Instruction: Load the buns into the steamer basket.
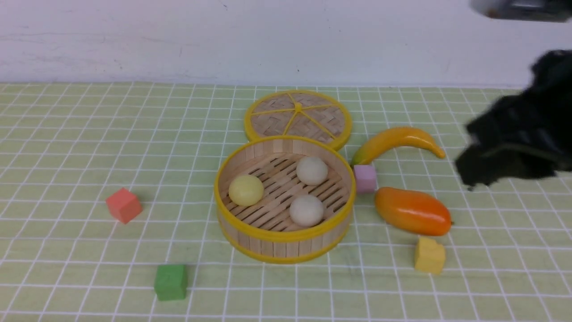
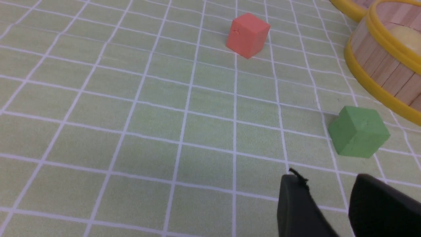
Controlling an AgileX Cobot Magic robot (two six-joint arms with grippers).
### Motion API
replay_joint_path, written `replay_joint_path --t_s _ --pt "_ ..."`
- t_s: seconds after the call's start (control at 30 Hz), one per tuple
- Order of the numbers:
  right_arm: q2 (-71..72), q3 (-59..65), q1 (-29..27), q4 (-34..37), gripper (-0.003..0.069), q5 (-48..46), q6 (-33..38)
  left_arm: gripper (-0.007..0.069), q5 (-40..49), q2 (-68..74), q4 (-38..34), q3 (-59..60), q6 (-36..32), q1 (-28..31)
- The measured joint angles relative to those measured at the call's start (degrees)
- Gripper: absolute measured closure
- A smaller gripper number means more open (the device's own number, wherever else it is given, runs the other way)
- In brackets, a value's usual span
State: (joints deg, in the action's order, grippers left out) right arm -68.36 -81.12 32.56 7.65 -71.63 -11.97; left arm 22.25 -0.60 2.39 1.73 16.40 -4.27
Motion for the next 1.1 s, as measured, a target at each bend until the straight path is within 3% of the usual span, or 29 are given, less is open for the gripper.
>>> replay_joint_path --t_s 0.03,0.1,0.63,0.83,0.9,1.1 --pt "1.93 2.03 0.00 0.00 0.0619 -0.04 0.67 0.0387 0.00 0.00 0.00 0.00 0.00 0.00" --pt "5.15 6.22 0.00 0.08 0.0672 0.01 1.77 0.0387 0.00 0.00 0.00 0.00 0.00 0.00" --pt "10.24 11.93 -0.11 2.15 0.0678 -0.62 2.49 0.0386 -0.02 0.00 0.00 0.00 0.00 0.00" --pt "18.18 12.40 -8.02 0.89 0.0677 3.49 6.38 0.0386 -0.07 0.00 0.00 0.00 0.00 0.04" --pt "25.24 16.10 -14.49 0.27 0.0676 12.49 9.46 0.0386 -0.07 0.00 0.00 0.00 0.00 0.04" --pt "45.94 34.81 -23.30 -1.35 0.0673 30.86 16.35 0.0386 -0.07 0.00 0.00 0.00 0.00 0.04"
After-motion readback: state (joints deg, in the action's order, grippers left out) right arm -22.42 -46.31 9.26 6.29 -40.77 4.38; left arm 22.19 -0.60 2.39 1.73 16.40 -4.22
